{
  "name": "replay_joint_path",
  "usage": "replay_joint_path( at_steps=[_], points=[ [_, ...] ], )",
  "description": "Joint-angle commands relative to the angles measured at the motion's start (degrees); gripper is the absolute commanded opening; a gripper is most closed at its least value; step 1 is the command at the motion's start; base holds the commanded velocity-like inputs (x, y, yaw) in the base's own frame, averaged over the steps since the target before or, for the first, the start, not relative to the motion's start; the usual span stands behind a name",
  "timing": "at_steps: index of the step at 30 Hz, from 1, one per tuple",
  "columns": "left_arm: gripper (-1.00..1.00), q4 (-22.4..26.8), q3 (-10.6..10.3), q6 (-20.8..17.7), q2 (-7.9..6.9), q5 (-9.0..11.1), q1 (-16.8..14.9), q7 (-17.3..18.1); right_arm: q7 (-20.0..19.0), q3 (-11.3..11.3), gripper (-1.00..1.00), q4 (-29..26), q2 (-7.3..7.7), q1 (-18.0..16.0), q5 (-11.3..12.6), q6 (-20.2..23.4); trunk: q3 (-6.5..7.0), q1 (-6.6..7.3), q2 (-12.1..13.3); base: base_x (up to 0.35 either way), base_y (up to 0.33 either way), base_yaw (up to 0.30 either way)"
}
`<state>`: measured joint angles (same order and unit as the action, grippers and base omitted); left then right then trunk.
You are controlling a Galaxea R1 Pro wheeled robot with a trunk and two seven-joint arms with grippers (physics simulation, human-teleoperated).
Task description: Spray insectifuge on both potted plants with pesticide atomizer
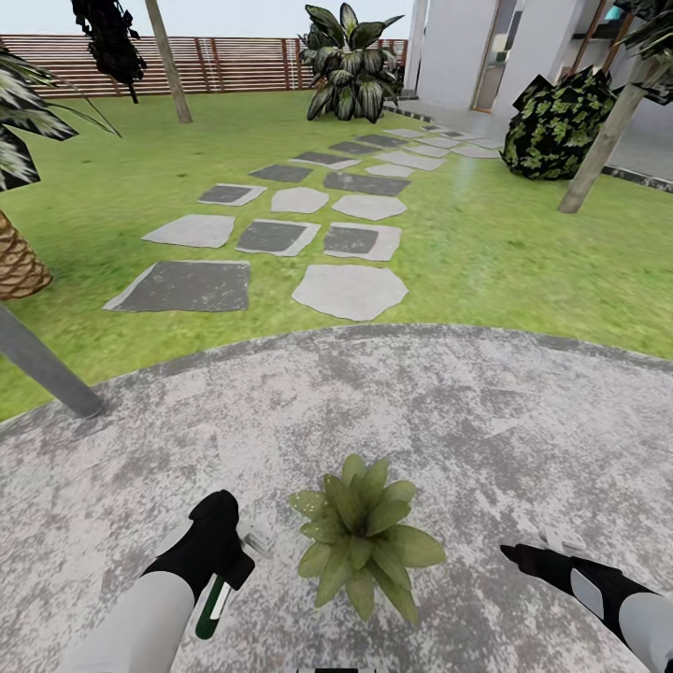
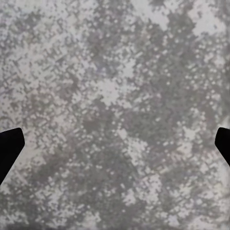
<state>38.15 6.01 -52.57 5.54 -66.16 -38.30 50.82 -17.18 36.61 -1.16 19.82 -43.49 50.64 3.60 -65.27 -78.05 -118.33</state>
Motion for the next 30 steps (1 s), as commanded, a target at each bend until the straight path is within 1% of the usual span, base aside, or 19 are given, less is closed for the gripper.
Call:
replay_joint_path(
  at_steps=[1, 3, 4, 6, 7, 9, 11, 12, 15, 16, 20, 25, 26, 30],
  points=[
    [-1.0, 0.2, 0.4, -0.2, 0.08, -0.6, 0.0, 0.7, -0.1, 0.4, 1.0, -0.1, 0.04, 0.0, 0.6, 0.3, -0.04, 0.01, 0.0, 0.0, -0.003, 0.0],
    [-1.0, 0.3, 0.4, -0.2, 0.1, -0.6, 0.0, 0.9, -0.1, 0.4, 1.0, -0.1, 0.04, 0.0, 0.6, 0.3, -0.04, 0.01, 0.0, 0.0, -0.001, 0.0],
    [-1.0, 0.4, 0.4, -0.3, 0.46, -0.5, 0.0, 1.0, -0.1, 0.4, 1.0, -0.1, 0.04, 0.0, 0.6, 0.2, -0.04, 0.01, 0.0, 0.0, 0.0, 0.0],
    [-1.0, 0.4, 0.4, -0.3, 2.24, -0.5, -0.1, 1.3, -0.1, 0.4, 1.0, -0.1, 0.04, 0.0, 0.6, 0.2, -0.04, 0.01, 0.0, 0.0, 0.0, 0.0],
    [-1.0, 0.4, 0.4, -0.3, 2.79, -0.5, -0.1, 1.5, -0.1, 0.4, 1.0, -0.1, 0.04, 0.0, 0.6, 0.2, -0.04, 0.01, 0.0, 0.0, 0.0, 0.0],
    [-1.0, 0.7, 0.4, -0.4, 3.66, -0.5, -0.2, 2.2, -0.1, 0.4, 1.0, -0.1, 0.04, 0.0, 0.6, 0.2, -0.04, 0.01, 0.0, 0.0, 0.0, 0.0],
    [-1.0, 2.2, 0.4, -0.6, 4.08, -0.5, -0.2, 3.1, -0.1, 0.4, 1.0, -0.1, 0.04, 0.0, 0.6, 0.2, -0.04, 0.01, 0.0, 0.0, 0.0, 0.0],
    [-1.0, 3.2, 0.3, -0.7, 4.31, -0.5, -0.3, 4.3, -0.1, 0.4, 1.0, -0.1, 0.04, 0.0, 0.6, 0.2, -0.04, 0.01, 0.0, 0.0, 0.0, 0.0],
    [-1.0, 4.6, 0.3, -1.1, 4.46, -0.5, -0.4, 8.1, -0.1, 0.4, 1.0, -0.1, 0.04, 0.0, 0.6, 0.2, -0.04, 0.01, 0.0, 0.0, 0.0, 0.0],
    [-1.0, 4.8, 0.3, -1.9, 4.46, -0.5, -0.5, 8.6, -0.1, 0.4, 1.0, -0.1, 0.04, 0.0, 0.6, 0.2, -0.04, 0.01, 0.0, 0.0, 0.0, 0.0],
    [-1.0, 4.9, 0.2, -3.5, 4.46, -0.6, -0.5, 9.1, -0.1, 0.4, 1.0, -0.1, 0.04, 0.0, 0.6, 0.2, -0.04, 0.01, 0.0, 0.0, 0.0, 0.0],
    [-1.0, 4.9, 0.1, -3.6, 4.46, -0.6, -0.5, 9.4, -0.1, 0.4, 1.0, -0.1, 0.04, 0.0, 0.6, 0.2, -0.04, 0.01, 0.0, 0.0, 0.0, 0.0],
    [-1.0, 4.9, 0.1, -3.6, 4.46, -0.6, -0.5, 9.8, -0.1, 0.4, 1.0, -0.1, 0.04, 0.0, 0.6, 0.2, -0.04, 0.01, 0.0, 0.0, -0.005, 0.0],
    [-1.0, 4.9, 0.1, -3.6, 4.46, -0.7, -0.5, 13.6, -0.1, 0.4, 1.0, -0.1, 0.04, 0.0, 0.6, 0.2, -0.04, 0.01, 0.0, -0.017, -0.116, 0.0]
  ],
)
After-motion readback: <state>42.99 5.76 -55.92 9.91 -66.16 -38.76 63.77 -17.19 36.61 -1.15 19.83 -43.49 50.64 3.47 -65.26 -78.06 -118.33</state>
